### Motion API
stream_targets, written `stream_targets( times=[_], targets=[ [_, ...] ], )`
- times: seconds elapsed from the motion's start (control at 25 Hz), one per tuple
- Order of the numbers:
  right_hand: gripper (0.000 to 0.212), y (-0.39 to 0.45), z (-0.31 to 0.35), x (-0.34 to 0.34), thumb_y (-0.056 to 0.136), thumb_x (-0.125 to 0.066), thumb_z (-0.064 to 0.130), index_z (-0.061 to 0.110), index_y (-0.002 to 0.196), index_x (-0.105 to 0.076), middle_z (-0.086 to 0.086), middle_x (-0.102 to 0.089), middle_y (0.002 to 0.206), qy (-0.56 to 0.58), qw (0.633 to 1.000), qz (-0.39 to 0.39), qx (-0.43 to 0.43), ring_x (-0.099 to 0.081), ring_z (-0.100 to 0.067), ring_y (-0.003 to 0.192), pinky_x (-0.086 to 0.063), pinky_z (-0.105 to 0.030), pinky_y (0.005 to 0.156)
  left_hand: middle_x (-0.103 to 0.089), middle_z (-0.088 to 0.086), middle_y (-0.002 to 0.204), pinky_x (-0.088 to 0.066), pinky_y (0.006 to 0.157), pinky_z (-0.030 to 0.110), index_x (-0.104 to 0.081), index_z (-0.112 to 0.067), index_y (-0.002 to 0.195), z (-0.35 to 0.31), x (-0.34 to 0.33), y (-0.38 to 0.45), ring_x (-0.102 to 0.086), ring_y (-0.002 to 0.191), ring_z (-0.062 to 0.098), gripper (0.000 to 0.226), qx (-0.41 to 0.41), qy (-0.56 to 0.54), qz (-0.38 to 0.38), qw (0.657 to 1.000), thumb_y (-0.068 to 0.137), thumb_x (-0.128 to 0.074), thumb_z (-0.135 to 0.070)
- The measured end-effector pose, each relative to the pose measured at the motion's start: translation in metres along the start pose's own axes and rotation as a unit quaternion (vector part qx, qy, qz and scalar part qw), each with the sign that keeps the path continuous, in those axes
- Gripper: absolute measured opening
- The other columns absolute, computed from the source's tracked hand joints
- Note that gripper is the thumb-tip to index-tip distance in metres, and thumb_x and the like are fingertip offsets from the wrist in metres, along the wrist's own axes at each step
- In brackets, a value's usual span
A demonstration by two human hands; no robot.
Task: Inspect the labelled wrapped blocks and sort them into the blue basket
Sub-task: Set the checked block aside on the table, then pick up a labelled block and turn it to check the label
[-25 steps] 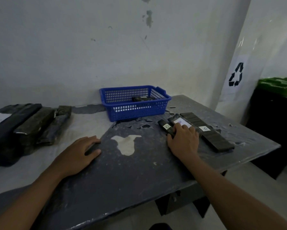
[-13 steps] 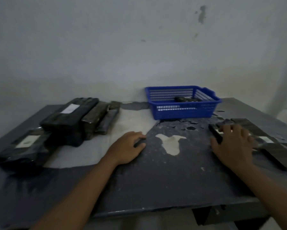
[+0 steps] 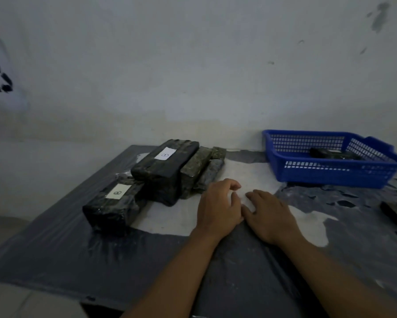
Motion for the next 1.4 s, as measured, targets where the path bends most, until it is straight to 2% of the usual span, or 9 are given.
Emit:
stream_targets(
  times=[0.12, 0.32, 0.6, 0.72, 0.88, 1.04, 1.2, 1.28, 1.4],
  targets=[
    [0.060, -0.003, -0.002, 0.000, 0.104, -0.033, 0.060, 0.028, 0.155, -0.038, 0.005, -0.035, 0.164, 0.020, 1.000, -0.001, -0.001, -0.032, -0.016, 0.150, -0.023, -0.039, 0.122, -0.063, -0.003, 0.127, -0.037, 0.099, 0.044, -0.065, -0.027, 0.117, 0.000, 0.046, 0.012, -0.051, 0.125, 0.023, 0.032, -0.004, 0.191, -0.125, 0.974, 0.085, -0.062, -0.028],
    [0.060, 0.000, -0.002, -0.001, 0.103, -0.033, 0.060, 0.028, 0.154, -0.039, 0.005, -0.036, 0.163, 0.021, 1.000, -0.019, 0.006, -0.033, -0.016, 0.149, -0.024, -0.039, 0.122, -0.013, 0.013, 0.168, -0.016, 0.119, 0.049, -0.033, -0.012, 0.151, 0.051, 0.068, 0.052, -0.009, 0.154, 0.033, 0.066, 0.143, 0.389, -0.004, 0.910, 0.098, -0.053, -0.047],
    [0.057, -0.002, -0.003, 0.005, 0.102, -0.037, 0.061, 0.030, 0.150, -0.044, 0.008, -0.041, 0.159, 0.035, 0.999, -0.029, 0.009, -0.035, -0.015, 0.147, -0.025, -0.040, 0.122, -0.047, 0.003, 0.150, -0.020, 0.114, 0.045, -0.047, -0.022, 0.143, 0.030, 0.060, 0.047, -0.029, 0.145, 0.028, 0.051, 0.048, 0.340, -0.054, 0.938, 0.096, -0.061, -0.035],
    [0.050, -0.004, -0.011, 0.015, 0.099, -0.043, 0.066, 0.035, 0.134, -0.058, 0.014, -0.057, 0.137, 0.182, 0.982, -0.051, -0.021, -0.051, -0.011, 0.132, -0.038, -0.038, 0.114, -0.064, 0.003, 0.128, -0.027, 0.106, 0.045, -0.055, -0.021, 0.137, -0.004, 0.077, 0.051, -0.050, 0.128, 0.029, 0.048, -0.016, 0.251, -0.131, 0.959, 0.092, -0.068, -0.026],
    [0.036, -0.008, -0.038, 0.034, 0.105, -0.039, 0.055, 0.034, 0.116, -0.066, 0.007, -0.071, 0.121, 0.617, 0.773, -0.107, -0.100, -0.072, -0.022, 0.104, -0.053, -0.036, 0.081, -0.062, -0.006, 0.126, -0.034, 0.109, 0.042, -0.058, -0.024, 0.130, -0.052, 0.057, 0.045, -0.052, 0.125, 0.021, 0.050, -0.186, 0.138, -0.088, 0.969, 0.085, -0.074, -0.010],
    [0.059, -0.002, -0.058, 0.023, 0.099, -0.032, 0.070, 0.029, 0.127, -0.064, -0.002, -0.072, 0.122, 0.807, 0.557, -0.100, -0.172, -0.073, -0.030, 0.101, -0.055, -0.038, 0.066, -0.057, -0.007, 0.134, -0.038, 0.115, 0.049, -0.058, -0.028, 0.122, -0.048, -0.007, 0.030, -0.047, 0.136, 0.017, 0.054, -0.258, 0.041, 0.033, 0.965, 0.082, -0.071, 0.005],
    [0.043, 0.004, -0.085, 0.017, 0.101, -0.055, 0.049, 0.026, 0.138, -0.059, -0.010, -0.068, 0.127, 0.804, 0.525, -0.178, -0.213, -0.069, -0.030, 0.105, -0.057, -0.033, 0.056, -0.033, -0.005, 0.160, -0.030, 0.120, 0.057, -0.052, -0.035, 0.121, -0.037, -0.042, 0.033, -0.025, 0.153, 0.027, 0.054, -0.207, -0.015, 0.041, 0.977, 0.079, -0.065, -0.004],
    [0.039, 0.007, -0.092, 0.015, 0.103, -0.058, 0.034, 0.027, 0.141, -0.056, -0.012, -0.067, 0.130, 0.807, 0.515, -0.200, -0.209, -0.068, -0.032, 0.110, -0.059, -0.033, 0.059, -0.016, -0.009, 0.167, -0.029, 0.121, 0.049, -0.044, -0.040, 0.135, -0.032, -0.051, 0.031, -0.014, 0.157, 0.017, 0.063, -0.155, -0.108, 0.075, 0.979, 0.080, -0.059, -0.013],
    [0.040, 0.013, -0.095, 0.017, 0.102, -0.059, 0.020, 0.026, 0.141, -0.053, -0.012, -0.064, 0.132, 0.814, 0.510, -0.207, -0.189, -0.066, -0.033, 0.114, -0.062, -0.039, 0.065, -0.038, -0.017, 0.153, -0.054, 0.099, 0.031, -0.029, -0.045, 0.145, 0.000, -0.055, 0.037, -0.050, 0.134, -0.002, 0.058, 0.032, -0.357, 0.058, 0.932, 0.093, -0.051, -0.033]
  ],
)
Point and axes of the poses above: each hand's wrist, its own y-axis towards the middle knuckle, its own x-axis out of the back of the hand, z = x × y, the point moved 10 cm from there along y, towards the middle knuckle
